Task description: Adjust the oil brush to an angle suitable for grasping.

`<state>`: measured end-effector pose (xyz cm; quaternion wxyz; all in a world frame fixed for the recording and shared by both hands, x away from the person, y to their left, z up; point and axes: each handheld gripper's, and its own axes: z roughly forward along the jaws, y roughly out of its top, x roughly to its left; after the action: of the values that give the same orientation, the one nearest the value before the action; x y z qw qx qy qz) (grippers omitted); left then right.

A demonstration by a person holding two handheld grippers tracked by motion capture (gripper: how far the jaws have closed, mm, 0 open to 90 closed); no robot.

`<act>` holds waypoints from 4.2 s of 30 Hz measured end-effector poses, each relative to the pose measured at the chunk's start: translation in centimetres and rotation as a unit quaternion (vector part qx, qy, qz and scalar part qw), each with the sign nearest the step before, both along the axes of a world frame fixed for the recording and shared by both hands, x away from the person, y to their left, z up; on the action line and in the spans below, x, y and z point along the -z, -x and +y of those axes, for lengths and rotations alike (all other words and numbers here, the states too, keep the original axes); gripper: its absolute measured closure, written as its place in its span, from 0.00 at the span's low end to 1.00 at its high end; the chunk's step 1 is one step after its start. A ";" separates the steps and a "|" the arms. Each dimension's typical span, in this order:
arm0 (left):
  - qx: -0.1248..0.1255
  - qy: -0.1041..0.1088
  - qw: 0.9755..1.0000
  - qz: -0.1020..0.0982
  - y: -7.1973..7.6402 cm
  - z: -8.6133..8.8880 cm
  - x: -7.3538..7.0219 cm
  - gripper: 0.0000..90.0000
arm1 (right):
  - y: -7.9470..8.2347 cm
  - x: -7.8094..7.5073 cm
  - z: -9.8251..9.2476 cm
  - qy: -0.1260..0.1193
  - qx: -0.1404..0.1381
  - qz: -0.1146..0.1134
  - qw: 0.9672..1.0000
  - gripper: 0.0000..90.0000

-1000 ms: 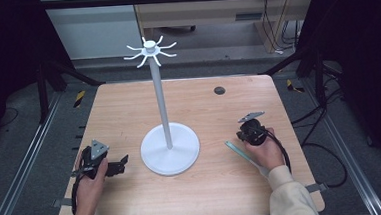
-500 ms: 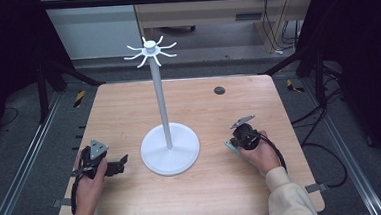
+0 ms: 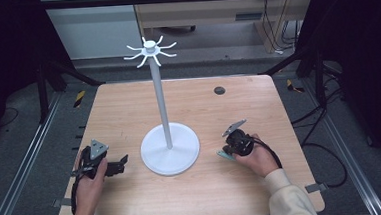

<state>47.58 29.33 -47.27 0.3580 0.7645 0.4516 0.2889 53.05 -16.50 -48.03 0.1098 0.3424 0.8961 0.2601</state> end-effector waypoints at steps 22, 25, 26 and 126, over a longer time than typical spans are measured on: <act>-0.005 -0.002 1.000 0.000 0.1 0.2 0.0 0.03 | 3.4 -3.4 -3.4 0.094 -0.043 0.024 0.994 0.89; -0.007 -0.002 1.000 -0.002 0.1 0.2 -0.1 0.03 | 3.6 -3.3 -3.6 0.107 -0.057 0.038 0.992 0.87; -0.008 -0.002 1.000 -0.002 0.1 0.2 -0.1 0.03 | 3.7 -3.3 -3.6 0.112 -0.059 0.045 0.991 0.86; -0.006 0.012 1.000 -0.005 0.2 0.3 -0.3 0.03 | 3.0 -16.7 -1.5 -0.229 0.014 -0.185 0.956 0.92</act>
<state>47.38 29.62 -46.96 0.3681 0.7555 0.4580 0.2897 50.05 -18.02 -31.38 0.1961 0.3170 0.7716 0.5154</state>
